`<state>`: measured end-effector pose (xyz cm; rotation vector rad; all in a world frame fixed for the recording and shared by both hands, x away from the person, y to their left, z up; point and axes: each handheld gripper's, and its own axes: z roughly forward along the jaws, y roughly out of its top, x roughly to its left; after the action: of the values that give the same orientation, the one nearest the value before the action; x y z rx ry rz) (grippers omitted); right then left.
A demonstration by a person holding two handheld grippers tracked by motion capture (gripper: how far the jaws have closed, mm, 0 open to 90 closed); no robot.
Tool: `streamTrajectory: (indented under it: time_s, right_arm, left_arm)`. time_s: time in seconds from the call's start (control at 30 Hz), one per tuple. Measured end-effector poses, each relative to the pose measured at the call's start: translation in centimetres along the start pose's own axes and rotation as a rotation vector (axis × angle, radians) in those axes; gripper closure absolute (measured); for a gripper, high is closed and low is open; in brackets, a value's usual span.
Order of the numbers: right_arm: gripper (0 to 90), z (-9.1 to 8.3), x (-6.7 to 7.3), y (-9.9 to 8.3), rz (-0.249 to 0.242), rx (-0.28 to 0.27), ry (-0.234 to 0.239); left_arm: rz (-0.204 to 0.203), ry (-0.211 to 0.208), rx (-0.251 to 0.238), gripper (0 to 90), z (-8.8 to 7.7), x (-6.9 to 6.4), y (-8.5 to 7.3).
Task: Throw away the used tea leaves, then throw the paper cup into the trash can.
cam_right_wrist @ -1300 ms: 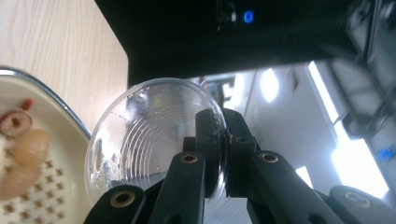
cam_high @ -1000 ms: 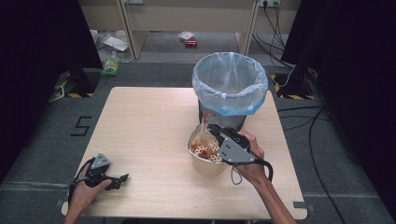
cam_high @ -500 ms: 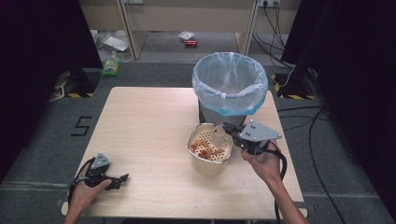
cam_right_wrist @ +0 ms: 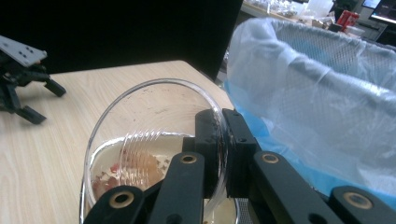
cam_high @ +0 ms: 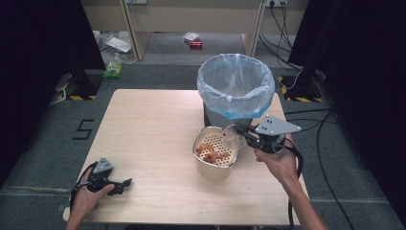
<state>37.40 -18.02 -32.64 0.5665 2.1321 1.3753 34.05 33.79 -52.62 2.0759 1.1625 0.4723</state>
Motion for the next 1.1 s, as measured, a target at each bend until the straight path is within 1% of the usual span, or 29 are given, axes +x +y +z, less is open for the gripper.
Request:
streamTrajectory:
  time_s: [0.1, 0.23, 0.3, 0.47, 0.53, 0.63, 0.83, 0.9, 1.1]
  right_arm:
    - [86.4, -0.5, -0.1, 0.6, 0.007, -0.020, -0.001]
    - [86.3, -0.8, -0.1, 1.0, 0.010, -0.025, 0.003]
    - [86.3, -1.3, -0.2, 1.7, 0.016, -0.040, 0.009]
    - [86.1, -1.6, -0.6, 2.7, 0.014, -0.035, 0.010]
    - [86.1, -1.7, -1.0, 3.3, 0.012, -0.044, 0.005]
    - [86.1, -1.8, -1.3, 3.7, 0.012, -0.047, -0.001]
    - [86.1, -1.7, -2.5, 5.2, 0.037, -0.061, 0.002]
    - [86.1, -1.8, -2.9, 5.9, 0.037, -0.062, 0.000]
    - [86.1, -2.0, -4.2, 8.3, 0.033, -0.069, -0.036]
  left_arm:
    - [0.000, 0.000, 0.000, 0.0, 0.0, 0.0, 0.0]
    - [-0.001, 0.002, -0.001, 0.0, 0.0, 0.0, 0.0]
    - [-0.002, 0.002, 0.000, 0.0, 0.0, 0.0, 0.0]
    - [-0.002, 0.002, -0.001, 0.0, 0.0, 0.0, 0.0]
    - [-0.002, 0.002, 0.000, 0.0, 0.0, 0.0, 0.0]
    - [-0.002, 0.002, 0.000, 0.0, 0.0, 0.0, 0.0]
    - [-0.002, 0.002, 0.000, 0.0, 0.0, 0.0, 0.0]
    - [-0.003, 0.003, -0.001, 0.0, 0.0, 0.0, 0.0]
    - [-0.004, 0.003, -0.002, 0.0, 0.0, -0.1, 0.0]
